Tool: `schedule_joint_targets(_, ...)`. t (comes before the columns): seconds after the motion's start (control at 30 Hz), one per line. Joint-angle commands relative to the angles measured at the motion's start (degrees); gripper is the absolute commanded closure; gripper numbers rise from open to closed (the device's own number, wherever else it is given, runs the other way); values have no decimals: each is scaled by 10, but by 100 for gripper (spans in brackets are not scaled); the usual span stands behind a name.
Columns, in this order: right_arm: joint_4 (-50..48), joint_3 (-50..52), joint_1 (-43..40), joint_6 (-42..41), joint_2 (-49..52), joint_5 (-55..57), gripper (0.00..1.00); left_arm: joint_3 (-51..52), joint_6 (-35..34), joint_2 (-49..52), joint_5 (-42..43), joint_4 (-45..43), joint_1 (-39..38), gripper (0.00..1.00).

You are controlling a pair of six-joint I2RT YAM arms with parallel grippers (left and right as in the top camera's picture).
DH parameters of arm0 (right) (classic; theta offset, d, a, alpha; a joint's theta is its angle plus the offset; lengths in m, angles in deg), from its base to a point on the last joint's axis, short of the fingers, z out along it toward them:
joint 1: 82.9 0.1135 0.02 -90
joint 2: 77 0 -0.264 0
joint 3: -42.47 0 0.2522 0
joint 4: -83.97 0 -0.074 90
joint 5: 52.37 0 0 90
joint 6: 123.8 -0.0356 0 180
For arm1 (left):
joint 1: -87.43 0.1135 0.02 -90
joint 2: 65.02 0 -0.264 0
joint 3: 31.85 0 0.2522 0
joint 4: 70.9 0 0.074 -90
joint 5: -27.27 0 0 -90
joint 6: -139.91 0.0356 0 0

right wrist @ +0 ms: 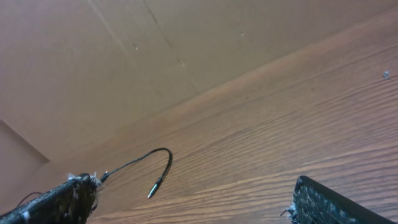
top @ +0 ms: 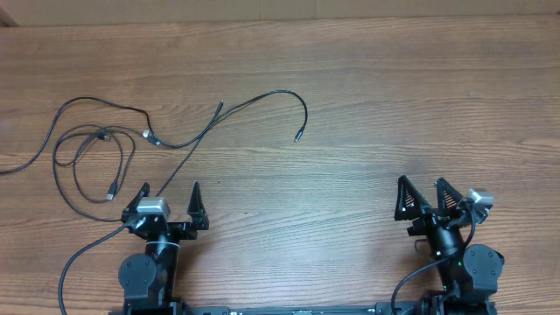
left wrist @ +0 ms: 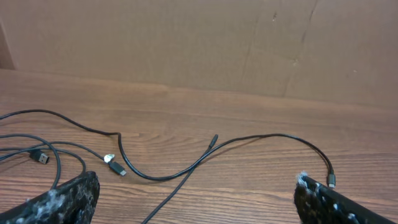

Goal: Untangle cables

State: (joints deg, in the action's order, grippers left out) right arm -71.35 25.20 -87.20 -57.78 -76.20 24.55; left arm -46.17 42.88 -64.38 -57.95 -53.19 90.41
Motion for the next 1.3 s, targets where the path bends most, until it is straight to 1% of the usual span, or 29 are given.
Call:
schedule_joint_targets(0.0,-9,3,1,0,-7,2,0,2,11,-5,8,1,-4,0)
schedule_joint_targets(0.3,-12,4,1,0,-7,2,0,2,11,-5,8,1,-4,0)
schedule_joint_targets(0.37,-27,9,1,0,-7,2,0,2,11,-5,8,1,-4,0)
schedule_joint_targets(0.47,-77,32,1,0,-7,2,0,2,11,-5,8,1,-4,0)
schedule_joint_targets(1.03,-75,31,2,0,-7,2,0,2,10,-5,8,1,-4,1)
schedule_joint_targets(1.27,-75,31,45,0,-7,2,0,2,11,-5,8,1,-4,0)
